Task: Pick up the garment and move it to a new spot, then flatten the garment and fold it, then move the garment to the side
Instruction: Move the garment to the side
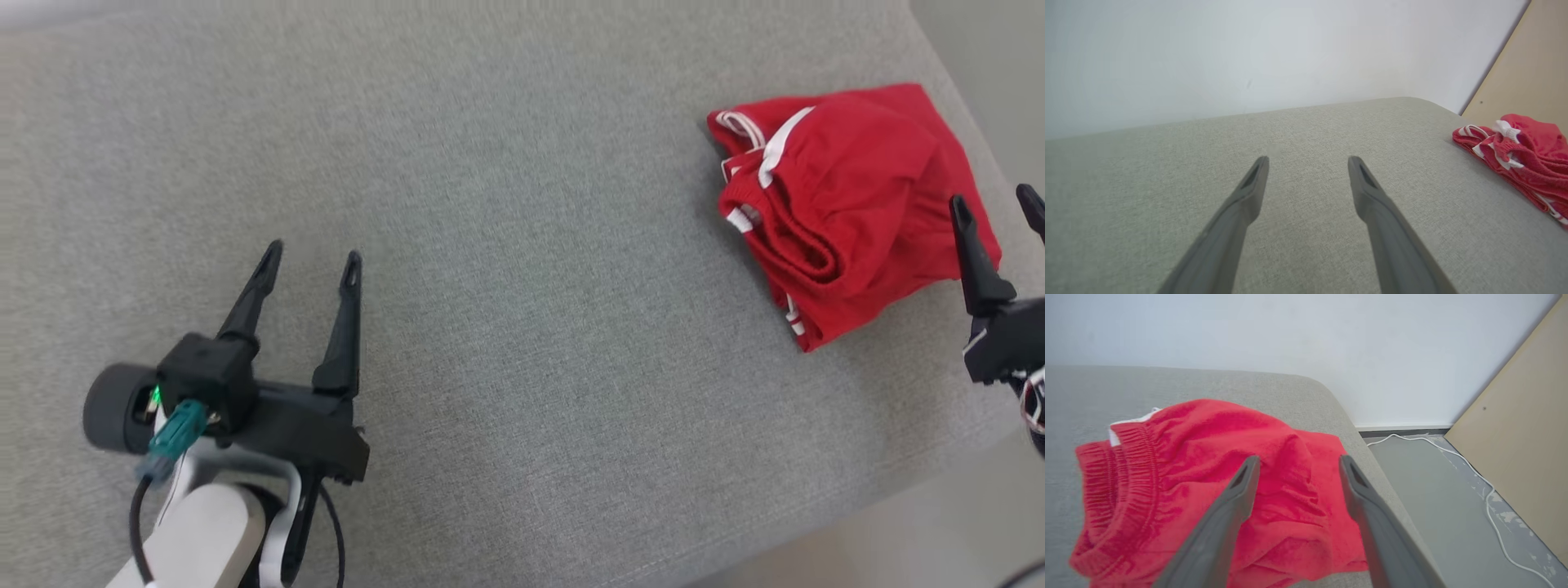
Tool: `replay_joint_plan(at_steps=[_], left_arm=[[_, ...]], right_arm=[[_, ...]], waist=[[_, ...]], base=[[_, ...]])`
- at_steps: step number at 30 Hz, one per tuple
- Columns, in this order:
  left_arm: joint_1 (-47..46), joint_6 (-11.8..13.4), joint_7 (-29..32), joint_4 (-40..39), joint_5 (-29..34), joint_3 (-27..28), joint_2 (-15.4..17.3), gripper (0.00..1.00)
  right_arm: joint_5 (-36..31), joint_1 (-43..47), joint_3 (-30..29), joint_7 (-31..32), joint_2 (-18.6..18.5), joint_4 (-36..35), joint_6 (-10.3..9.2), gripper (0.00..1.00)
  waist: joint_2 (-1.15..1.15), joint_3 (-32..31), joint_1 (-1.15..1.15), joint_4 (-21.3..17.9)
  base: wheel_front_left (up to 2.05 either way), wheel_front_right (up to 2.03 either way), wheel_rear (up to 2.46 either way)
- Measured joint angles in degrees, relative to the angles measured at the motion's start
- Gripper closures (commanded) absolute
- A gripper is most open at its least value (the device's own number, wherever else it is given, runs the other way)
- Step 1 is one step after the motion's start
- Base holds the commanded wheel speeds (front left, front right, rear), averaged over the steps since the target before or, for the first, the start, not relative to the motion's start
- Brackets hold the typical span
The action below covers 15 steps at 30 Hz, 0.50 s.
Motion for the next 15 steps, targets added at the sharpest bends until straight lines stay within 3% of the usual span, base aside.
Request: replay_joint_plan(at_steps=[5, 9, 15], left_arm=[[3.18, 1.62, -2.08, 0.18, -1.32, 1.85, 0.32, 0.0], [5.78, 3.37, -4.36, -0.25, -2.41, 4.52, 1.15, 0.0], [8.43, 5.33, -7.21, -1.35, -3.81, 7.61, 1.77, 0.0]], right_arm=[[-2.85, 9.45, -9.32, -0.02, 2.18, -14.68, 0.0, 0.0], [-4.98, 17.76, -15.27, -0.02, 8.7, -27.25, -0.01, 0.0], [-10.2, 22.06, -18.39, 1.16, 14.78, -34.98, -0.03, 0.0]], waist=[[0.0, -3.35, -0.01, 1.03], [-0.01, -6.1, -0.01, 2.99], [-0.01, -8.44, -0.01, 6.46]], base=[[0.0, 0.0, 0.0], [0.0, 0.0, 0.0], [0.0, 0.0, 0.0]])
